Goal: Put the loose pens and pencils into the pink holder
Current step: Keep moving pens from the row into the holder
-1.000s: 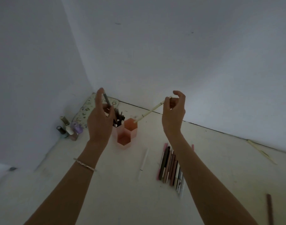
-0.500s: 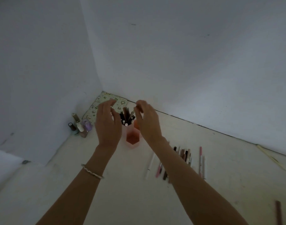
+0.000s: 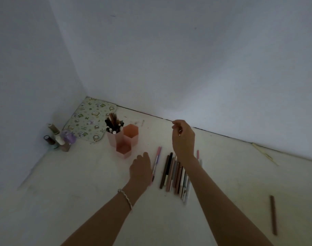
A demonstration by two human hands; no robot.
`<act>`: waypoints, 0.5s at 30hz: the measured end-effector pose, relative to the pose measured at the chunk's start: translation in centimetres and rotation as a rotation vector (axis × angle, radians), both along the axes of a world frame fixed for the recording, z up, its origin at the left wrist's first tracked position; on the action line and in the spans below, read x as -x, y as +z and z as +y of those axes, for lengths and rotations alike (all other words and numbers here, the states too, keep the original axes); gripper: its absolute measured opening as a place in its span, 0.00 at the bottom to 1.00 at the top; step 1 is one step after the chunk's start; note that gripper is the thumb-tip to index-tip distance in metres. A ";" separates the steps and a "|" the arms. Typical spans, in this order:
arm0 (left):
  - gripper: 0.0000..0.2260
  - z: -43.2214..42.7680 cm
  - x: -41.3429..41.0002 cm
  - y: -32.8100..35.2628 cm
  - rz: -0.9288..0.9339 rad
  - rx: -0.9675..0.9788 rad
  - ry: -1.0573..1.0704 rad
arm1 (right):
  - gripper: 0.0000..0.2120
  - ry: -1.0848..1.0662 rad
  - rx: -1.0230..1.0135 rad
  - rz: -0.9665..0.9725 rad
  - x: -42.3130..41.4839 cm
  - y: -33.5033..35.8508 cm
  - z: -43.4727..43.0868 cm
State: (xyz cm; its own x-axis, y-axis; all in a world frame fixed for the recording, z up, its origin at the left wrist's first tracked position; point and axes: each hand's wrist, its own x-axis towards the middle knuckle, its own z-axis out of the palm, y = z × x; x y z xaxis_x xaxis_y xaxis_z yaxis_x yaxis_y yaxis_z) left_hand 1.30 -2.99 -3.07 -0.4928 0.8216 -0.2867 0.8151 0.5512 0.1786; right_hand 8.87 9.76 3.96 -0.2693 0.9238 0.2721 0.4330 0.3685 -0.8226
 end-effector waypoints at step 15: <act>0.24 2.1 3.3 9.8 -0.232 -0.885 0.095 | 0.12 0.136 0.201 -0.946 2.4 -6.6 -2.5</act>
